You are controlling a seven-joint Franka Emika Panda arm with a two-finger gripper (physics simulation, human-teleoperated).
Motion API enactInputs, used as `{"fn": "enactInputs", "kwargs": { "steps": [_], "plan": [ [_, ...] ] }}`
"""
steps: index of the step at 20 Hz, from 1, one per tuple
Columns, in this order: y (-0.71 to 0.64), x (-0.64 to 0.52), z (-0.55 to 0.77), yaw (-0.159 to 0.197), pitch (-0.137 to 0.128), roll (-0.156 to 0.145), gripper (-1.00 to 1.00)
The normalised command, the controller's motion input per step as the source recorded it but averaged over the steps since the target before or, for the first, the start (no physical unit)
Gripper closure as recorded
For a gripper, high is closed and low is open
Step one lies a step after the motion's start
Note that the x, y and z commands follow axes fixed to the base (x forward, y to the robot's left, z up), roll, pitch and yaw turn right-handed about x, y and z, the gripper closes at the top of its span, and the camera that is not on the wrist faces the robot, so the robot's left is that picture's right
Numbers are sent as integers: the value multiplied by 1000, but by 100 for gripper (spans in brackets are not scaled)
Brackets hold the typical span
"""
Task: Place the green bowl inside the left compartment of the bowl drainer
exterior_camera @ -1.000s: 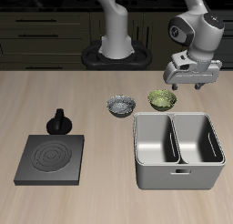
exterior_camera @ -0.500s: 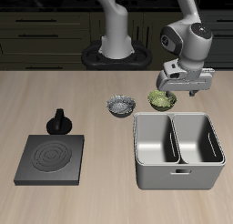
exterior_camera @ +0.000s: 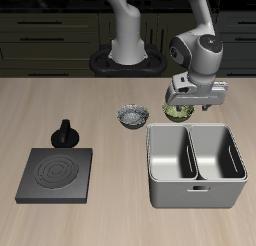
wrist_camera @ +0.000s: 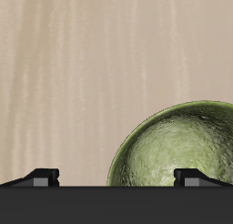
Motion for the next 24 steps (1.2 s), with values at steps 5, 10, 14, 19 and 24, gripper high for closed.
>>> {"fn": "enactInputs", "kwargs": {
  "steps": [5, 10, 14, 19, 24],
  "plan": [
    [-6, -163, -238, -47, 36, 68, -100],
    [-16, -331, -264, -53, 48, 23, 100],
    [-68, -299, 33, -50, -2, 48, 100],
    [-198, -64, 294, 9, -44, -31, 100],
    [-234, -20, 368, 55, -62, -37, 100]
  ]
}}
